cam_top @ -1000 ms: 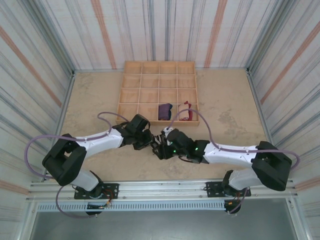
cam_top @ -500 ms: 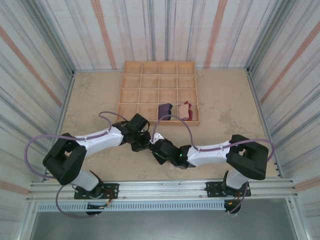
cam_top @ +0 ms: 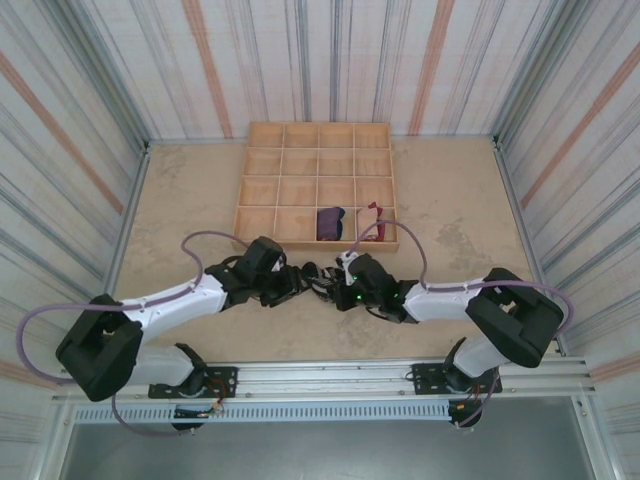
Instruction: Roll the socks
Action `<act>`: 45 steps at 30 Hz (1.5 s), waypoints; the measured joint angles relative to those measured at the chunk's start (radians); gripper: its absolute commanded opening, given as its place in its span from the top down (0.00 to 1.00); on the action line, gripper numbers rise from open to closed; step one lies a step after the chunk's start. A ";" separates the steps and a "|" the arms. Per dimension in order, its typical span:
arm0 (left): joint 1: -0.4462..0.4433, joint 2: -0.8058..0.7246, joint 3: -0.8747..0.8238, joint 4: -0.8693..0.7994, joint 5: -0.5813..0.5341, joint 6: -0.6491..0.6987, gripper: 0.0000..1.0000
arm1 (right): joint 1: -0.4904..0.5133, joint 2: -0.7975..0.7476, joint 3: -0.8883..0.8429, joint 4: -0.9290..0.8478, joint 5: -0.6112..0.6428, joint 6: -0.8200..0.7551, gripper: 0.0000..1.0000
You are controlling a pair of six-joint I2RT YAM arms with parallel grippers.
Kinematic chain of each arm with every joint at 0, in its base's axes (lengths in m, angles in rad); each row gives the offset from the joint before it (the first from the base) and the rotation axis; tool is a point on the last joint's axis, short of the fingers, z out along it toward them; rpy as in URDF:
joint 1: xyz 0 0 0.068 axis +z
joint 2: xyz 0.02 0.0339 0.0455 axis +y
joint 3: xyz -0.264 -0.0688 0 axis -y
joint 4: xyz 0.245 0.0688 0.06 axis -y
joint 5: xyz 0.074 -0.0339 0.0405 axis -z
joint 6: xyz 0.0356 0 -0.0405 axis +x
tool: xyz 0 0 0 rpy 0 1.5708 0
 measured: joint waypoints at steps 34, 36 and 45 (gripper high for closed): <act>-0.047 0.378 0.139 0.314 0.038 0.170 0.96 | -0.282 -0.120 0.054 -0.298 -0.415 0.349 0.25; -0.029 0.394 0.163 0.284 0.081 0.222 0.96 | -0.292 -0.151 0.117 -0.418 -0.391 0.298 0.23; -0.024 0.436 0.233 0.202 0.173 0.359 0.96 | -0.316 -0.031 0.239 -0.618 -0.309 0.149 0.21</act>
